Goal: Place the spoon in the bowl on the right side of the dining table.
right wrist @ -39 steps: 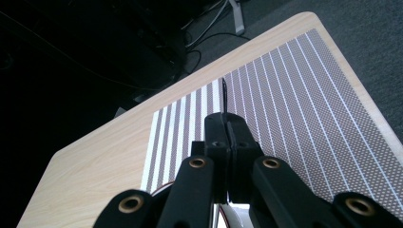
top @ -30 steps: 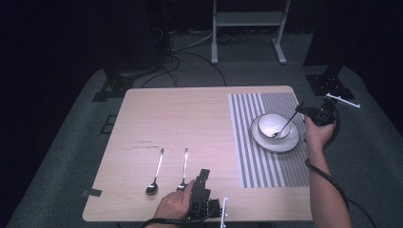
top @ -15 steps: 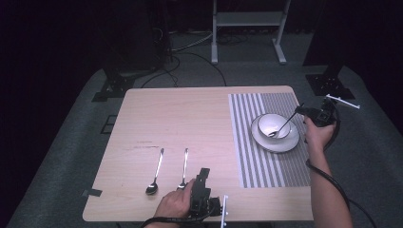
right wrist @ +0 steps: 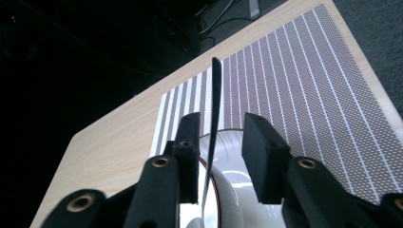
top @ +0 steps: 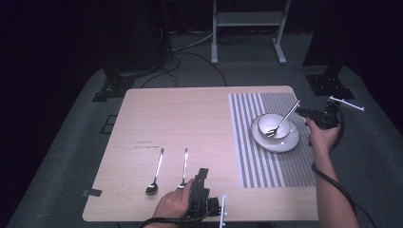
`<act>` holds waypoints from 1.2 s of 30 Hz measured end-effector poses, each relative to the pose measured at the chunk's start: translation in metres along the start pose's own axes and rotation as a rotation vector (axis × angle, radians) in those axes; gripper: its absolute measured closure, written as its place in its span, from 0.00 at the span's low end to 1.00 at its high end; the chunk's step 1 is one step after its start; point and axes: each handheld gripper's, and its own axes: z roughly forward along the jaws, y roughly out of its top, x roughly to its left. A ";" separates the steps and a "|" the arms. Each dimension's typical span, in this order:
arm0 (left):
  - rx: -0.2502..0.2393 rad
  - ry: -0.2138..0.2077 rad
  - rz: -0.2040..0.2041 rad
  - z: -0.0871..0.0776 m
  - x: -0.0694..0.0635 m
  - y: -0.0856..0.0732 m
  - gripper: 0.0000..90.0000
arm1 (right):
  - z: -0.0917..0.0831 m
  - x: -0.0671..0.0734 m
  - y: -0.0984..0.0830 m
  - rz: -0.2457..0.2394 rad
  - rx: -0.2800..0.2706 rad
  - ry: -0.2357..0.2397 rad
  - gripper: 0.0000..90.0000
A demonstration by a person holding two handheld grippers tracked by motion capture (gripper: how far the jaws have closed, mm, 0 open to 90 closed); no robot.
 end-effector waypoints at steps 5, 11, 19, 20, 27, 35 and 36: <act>-0.001 0.001 -0.003 0.000 0.000 -0.001 0.19 | -0.007 0.000 -0.004 -0.028 0.011 0.017 0.69; -0.001 0.003 0.000 -0.001 0.001 -0.001 0.19 | -0.015 0.002 -0.009 -0.043 0.029 0.044 0.64; -0.002 0.001 0.003 0.000 -0.001 -0.001 0.19 | -0.026 0.012 -0.017 -0.098 0.060 0.065 0.59; -0.002 0.000 0.002 0.000 -0.001 -0.001 0.19 | -0.028 0.014 -0.018 -0.098 0.063 0.071 0.58; -0.005 -0.002 -0.004 -0.001 0.000 -0.001 0.19 | -0.033 0.024 -0.030 -0.135 0.100 0.093 0.55; -0.001 -0.003 -0.003 -0.001 -0.001 -0.002 0.19 | -0.035 0.028 -0.042 -0.157 0.124 0.102 0.52; -0.001 -0.003 -0.005 -0.001 -0.001 -0.002 0.19 | -0.035 0.028 -0.044 -0.151 0.127 0.104 0.52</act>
